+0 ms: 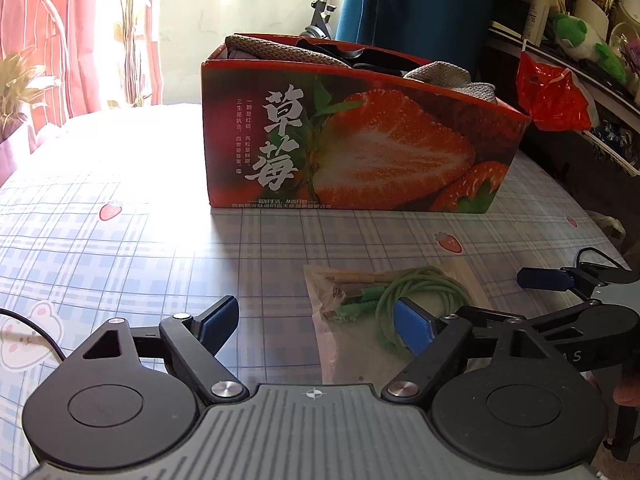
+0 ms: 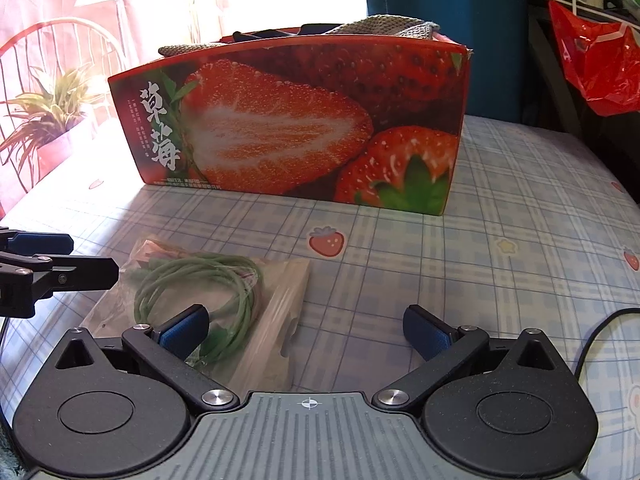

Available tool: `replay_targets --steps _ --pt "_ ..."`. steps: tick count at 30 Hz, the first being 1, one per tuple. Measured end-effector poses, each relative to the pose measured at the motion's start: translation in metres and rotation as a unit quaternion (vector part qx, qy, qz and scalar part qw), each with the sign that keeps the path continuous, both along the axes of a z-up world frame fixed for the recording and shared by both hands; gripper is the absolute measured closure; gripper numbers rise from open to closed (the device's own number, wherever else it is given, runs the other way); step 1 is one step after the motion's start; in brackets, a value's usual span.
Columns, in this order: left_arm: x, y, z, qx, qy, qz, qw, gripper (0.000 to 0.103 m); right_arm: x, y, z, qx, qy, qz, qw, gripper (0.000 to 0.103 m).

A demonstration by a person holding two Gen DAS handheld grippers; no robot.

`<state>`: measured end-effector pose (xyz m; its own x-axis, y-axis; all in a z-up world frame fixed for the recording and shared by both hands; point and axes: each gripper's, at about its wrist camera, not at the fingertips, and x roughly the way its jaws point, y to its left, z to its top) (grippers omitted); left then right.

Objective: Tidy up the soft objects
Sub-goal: 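Move both grippers down to the clear bag of green cable, then close the left gripper on the clear bag while the right gripper grasps it too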

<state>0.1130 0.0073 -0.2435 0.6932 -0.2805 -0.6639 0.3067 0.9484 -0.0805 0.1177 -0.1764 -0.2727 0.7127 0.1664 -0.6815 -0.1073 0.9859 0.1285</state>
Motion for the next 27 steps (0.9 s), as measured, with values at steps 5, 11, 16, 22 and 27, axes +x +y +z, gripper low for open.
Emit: replay_targets --steps 5,11,16,22,27 --pt "0.000 0.002 0.000 -0.005 0.004 0.003 1.0000 0.023 0.000 0.001 0.000 -0.002 -0.001 0.005 1.000 0.000" --pt "-0.001 0.004 -0.001 -0.010 0.012 0.006 0.9999 0.029 0.000 0.000 -0.001 -0.001 -0.001 0.005 1.000 0.000" --pt "-0.003 0.005 -0.002 -0.017 0.016 0.001 0.9997 0.035 0.000 0.001 -0.002 -0.002 0.001 0.007 1.000 0.000" --pt "-0.002 0.000 -0.007 -0.020 0.029 -0.015 0.9993 0.046 0.000 0.000 0.000 -0.002 0.008 0.014 1.000 0.000" --pt "0.000 -0.002 -0.012 -0.023 0.042 -0.021 0.9986 0.053 -0.005 0.004 0.004 0.001 0.022 0.029 0.999 0.010"
